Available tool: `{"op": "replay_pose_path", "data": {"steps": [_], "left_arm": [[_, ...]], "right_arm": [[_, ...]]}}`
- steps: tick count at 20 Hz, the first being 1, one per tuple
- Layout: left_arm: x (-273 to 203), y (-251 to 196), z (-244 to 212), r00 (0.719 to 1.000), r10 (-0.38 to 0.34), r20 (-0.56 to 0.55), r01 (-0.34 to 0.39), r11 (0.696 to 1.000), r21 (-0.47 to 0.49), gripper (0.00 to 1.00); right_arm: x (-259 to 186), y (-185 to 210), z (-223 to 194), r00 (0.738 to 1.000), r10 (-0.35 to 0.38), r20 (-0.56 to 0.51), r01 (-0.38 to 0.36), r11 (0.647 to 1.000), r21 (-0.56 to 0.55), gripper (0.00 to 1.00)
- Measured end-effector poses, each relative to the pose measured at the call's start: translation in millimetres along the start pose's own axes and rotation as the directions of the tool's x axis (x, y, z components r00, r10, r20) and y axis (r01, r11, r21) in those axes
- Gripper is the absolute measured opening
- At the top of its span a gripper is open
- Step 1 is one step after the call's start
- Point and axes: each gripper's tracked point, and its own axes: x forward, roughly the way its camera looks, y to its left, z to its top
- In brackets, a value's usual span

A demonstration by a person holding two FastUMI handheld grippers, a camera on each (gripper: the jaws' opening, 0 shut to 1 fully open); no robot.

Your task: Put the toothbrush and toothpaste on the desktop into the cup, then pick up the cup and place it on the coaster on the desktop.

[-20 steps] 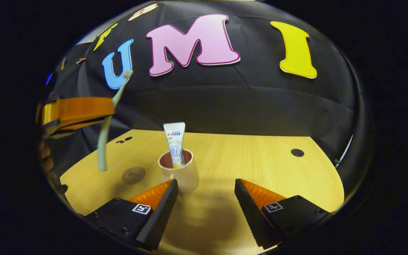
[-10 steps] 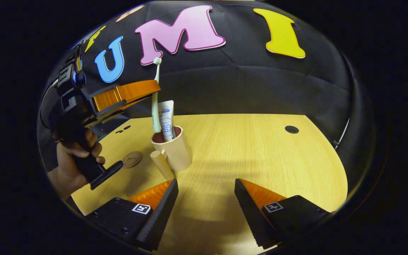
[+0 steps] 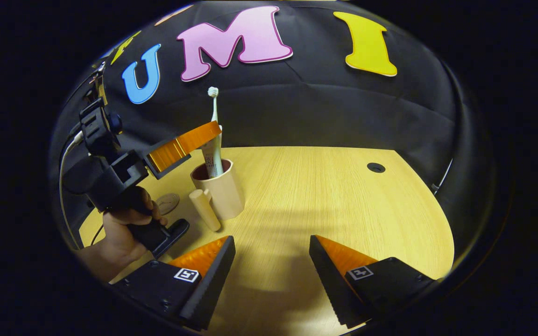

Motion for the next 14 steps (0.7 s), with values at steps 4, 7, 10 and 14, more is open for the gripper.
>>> {"op": "replay_pose_path", "data": {"steps": [4,7,10,14], "left_arm": [[-6,1,-16,0.999,0.015,-0.036,-0.014,0.999,0.028,0.14],[-17,-9,-19,0.998,-0.021,-0.058,0.024,0.999,0.049,0.36],[-36,-13,-14,0.997,-0.023,-0.079,0.029,0.997,0.076,0.77],[-78,-3,1,0.994,0.01,-0.111,-0.005,0.999,0.044,0.95]], "right_arm": [[0,-5,-6,1.0,-0.022,-0.015,0.022,1.0,0.011,0.98],[0,-6,-2,0.999,-0.032,-0.01,0.032,0.999,0.021,0.98],[1,-7,4,0.999,-0.05,-0.004,0.05,0.998,0.035,0.98],[6,0,18,0.999,-0.05,-0.007,0.05,0.997,0.066,0.98]]}}
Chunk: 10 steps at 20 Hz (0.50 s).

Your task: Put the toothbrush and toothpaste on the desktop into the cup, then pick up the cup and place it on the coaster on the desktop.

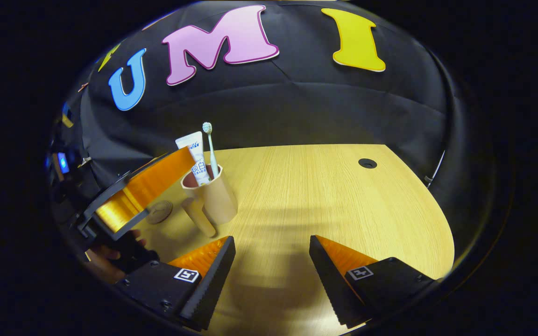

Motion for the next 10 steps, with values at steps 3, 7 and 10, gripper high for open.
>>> {"op": "replay_pose_path", "data": {"steps": [3,7,10], "left_arm": [[-46,15,3,0.997,0.055,-0.045,-0.057,0.997,-0.044,0.98],[-108,16,8,0.991,0.062,-0.12,-0.072,0.994,-0.083,0.98],[-145,32,16,0.981,0.094,-0.171,-0.114,0.987,-0.115,0.96]], "right_arm": [[5,8,11,0.999,-0.005,-0.045,0.005,1.0,0.008,0.98],[12,37,30,0.993,0.052,-0.101,-0.046,0.997,0.067,0.98],[19,50,36,0.986,0.05,-0.159,-0.044,0.998,0.038,0.98]]}}
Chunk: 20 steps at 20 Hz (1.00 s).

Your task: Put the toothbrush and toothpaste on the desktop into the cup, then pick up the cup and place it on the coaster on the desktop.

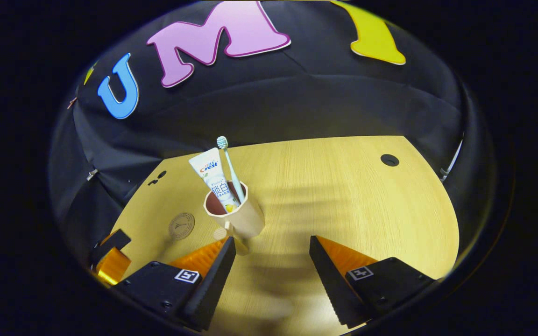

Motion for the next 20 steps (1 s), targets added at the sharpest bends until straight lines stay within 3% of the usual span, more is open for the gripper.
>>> {"op": "replay_pose_path", "data": {"steps": [3,8,12,16,20], "left_arm": [[-29,26,6,0.998,0.051,-0.043,-0.051,0.999,0.001,0.96],[-61,67,32,0.99,0.118,-0.071,-0.115,0.992,0.042,0.96],[-78,81,52,0.988,0.148,-0.048,-0.146,0.988,0.043,0.96],[-97,86,48,0.983,0.171,-0.069,-0.168,0.985,0.047,0.96],[-119,101,36,0.974,0.203,-0.102,-0.2,0.979,0.038,0.96]], "right_arm": [[9,27,0,0.993,0.034,-0.112,-0.032,0.999,0.019,0.98],[25,53,6,0.964,0.033,-0.263,-0.054,0.996,-0.073,0.98],[39,62,-11,0.9,0.04,-0.434,-0.069,0.996,-0.052,0.98],[55,60,-27,0.839,-0.025,-0.544,-0.051,0.991,-0.125,0.98],[77,62,-35,0.815,-0.078,-0.574,-0.037,0.982,-0.186,0.97]]}}
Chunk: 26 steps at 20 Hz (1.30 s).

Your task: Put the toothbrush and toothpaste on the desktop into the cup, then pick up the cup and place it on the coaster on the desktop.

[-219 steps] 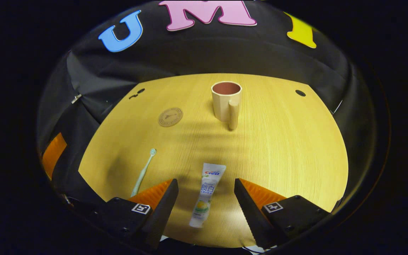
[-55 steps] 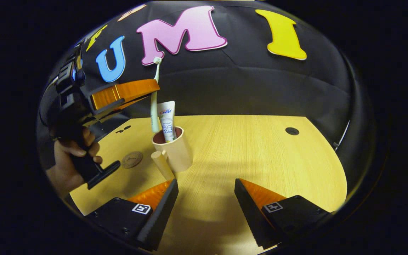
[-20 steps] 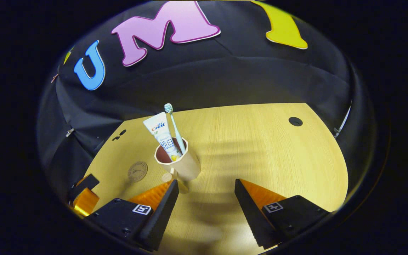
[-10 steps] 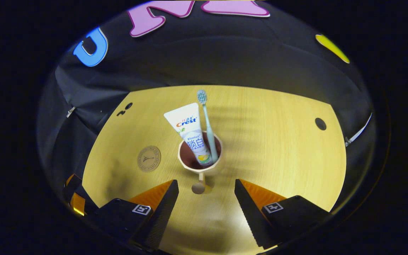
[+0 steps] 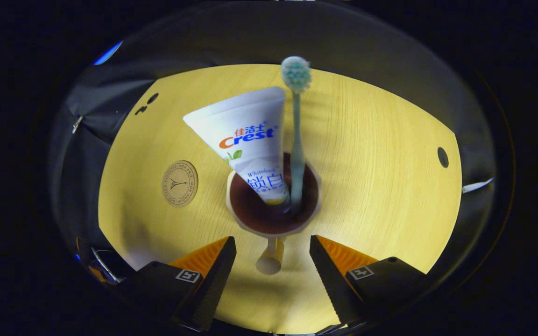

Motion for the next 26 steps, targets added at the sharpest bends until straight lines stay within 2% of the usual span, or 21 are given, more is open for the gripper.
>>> {"op": "replay_pose_path", "data": {"steps": [5,6,7,8,9,11,15,16,18,19,21,22,23,26], "left_arm": [[-15,16,-14,0.999,0.039,-0.031,-0.04,0.998,-0.05,0.96],[-17,18,-17,0.998,0.044,-0.037,-0.046,0.997,-0.057,0.96],[-19,20,-19,0.998,0.047,-0.042,-0.05,0.997,-0.064,0.96],[-20,21,-23,0.998,0.049,-0.05,-0.052,0.996,-0.069,0.96],[-20,22,-26,0.997,0.05,-0.055,-0.054,0.996,-0.073,0.96],[-20,21,-29,0.997,0.049,-0.064,-0.054,0.995,-0.08,0.96],[-17,17,-36,0.996,0.037,-0.08,-0.045,0.994,-0.095,0.96],[-16,16,-37,0.996,0.033,-0.083,-0.042,0.994,-0.104,0.96],[-14,14,-39,0.995,0.029,-0.091,-0.039,0.992,-0.116,0.96],[-13,13,-39,0.995,0.027,-0.092,-0.038,0.993,-0.116,0.96],[-10,10,-40,0.995,0.023,-0.098,-0.034,0.993,-0.111,0.96],[-10,9,-42,0.995,0.019,-0.101,-0.03,0.994,-0.106,0.96],[-9,8,-42,0.994,0.017,-0.105,-0.028,0.994,-0.101,0.96],[-11,4,-46,0.993,0.008,-0.116,-0.019,0.996,-0.092,0.96]], "right_arm": [[20,8,2,0.999,-0.02,-0.027,0.02,1.0,-0.005,0.97],[23,7,3,0.999,-0.024,-0.03,0.024,1.0,0.001,0.89],[25,6,0,0.999,-0.021,-0.05,0.021,1.0,0.004,0.95],[26,5,-2,0.998,-0.018,-0.065,0.019,1.0,0.012,0.93],[27,2,-2,0.997,-0.022,-0.068,0.023,1.0,0.014,0.79],[29,3,-2,0.998,-0.02,-0.066,0.021,1.0,0.019,0.68],[29,2,-4,0.997,-0.017,-0.072,0.017,1.0,0.005,0.63],[30,2,-4,0.997,-0.015,-0.072,0.016,1.0,0.007,0.47],[32,5,-6,0.997,-0.002,-0.073,0.002,1.0,0.003,0.41],[26,4,-4,0.997,-0.01,-0.07,0.01,1.0,0.001,0.33],[30,4,-6,0.998,-0.01,-0.065,0.008,1.0,-0.027,0.33],[29,5,-5,0.998,-0.005,-0.061,0.003,1.0,-0.031,0.39],[29,5,-6,0.998,-0.002,-0.059,0.0,0.999,-0.04,0.33],[28,1,-5,0.999,-0.035,-0.023,0.033,0.996,-0.084,0.3]]}}
